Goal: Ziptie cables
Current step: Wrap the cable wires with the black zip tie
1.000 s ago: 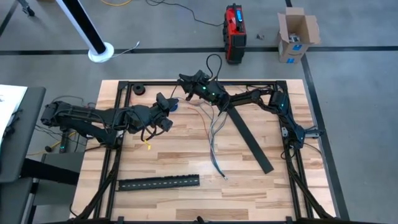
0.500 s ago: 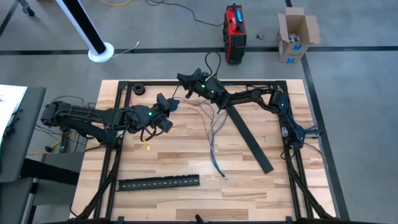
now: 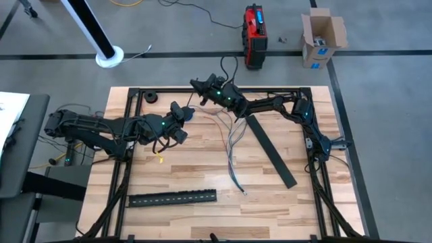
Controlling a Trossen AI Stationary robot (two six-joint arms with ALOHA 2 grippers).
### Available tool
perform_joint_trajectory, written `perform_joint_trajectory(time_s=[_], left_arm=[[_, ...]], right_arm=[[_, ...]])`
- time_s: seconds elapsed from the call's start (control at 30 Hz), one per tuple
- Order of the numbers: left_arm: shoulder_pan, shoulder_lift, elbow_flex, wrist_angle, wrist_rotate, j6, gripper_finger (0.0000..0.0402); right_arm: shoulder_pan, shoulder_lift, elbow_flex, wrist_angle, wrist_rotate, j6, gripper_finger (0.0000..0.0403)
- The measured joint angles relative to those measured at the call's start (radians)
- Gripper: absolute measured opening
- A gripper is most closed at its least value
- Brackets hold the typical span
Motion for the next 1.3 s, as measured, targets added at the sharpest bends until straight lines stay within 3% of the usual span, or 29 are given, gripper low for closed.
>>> perform_joint_trajectory(time_s=[0.43, 0.6, 0.9, 1.0, 1.17, 1.3], left_arm=[[0.019, 0.0, 0.0, 0.0, 0.0, -0.001, 0.0], [0.028, 0.0, 0.0, 0.0, 0.0, 0.001, 0.0], [0.028, 0.0, 0.0, 0.0, 0.0, 0.008, 0.0], [0.028, 0.0, 0.0, 0.0, 0.0, 0.008, 0.0], [0.028, 0.0, 0.0, 0.0, 0.0, 0.008, 0.0], [0.028, 0.0, 0.0, 0.0, 0.0, 0.006, 0.0]], right_arm=[[-0.003, 0.0, 0.0, 0.01, 0.012, 0.048, 0.0147], [-0.003, 0.0, 0.0, 0.007, 0.006, 0.051, 0.0163], [-0.003, 0.0, 0.0, -0.011, -0.009, 0.051, 0.0128], [-0.003, 0.0, 0.0, -0.028, -0.014, 0.05, 0.0099], [-0.002, 0.0, 0.0, -0.032, -0.015, 0.036, 0.0017], [0.0, 0.0, 0.0, -0.034, -0.001, -0.001, 0.0003]])
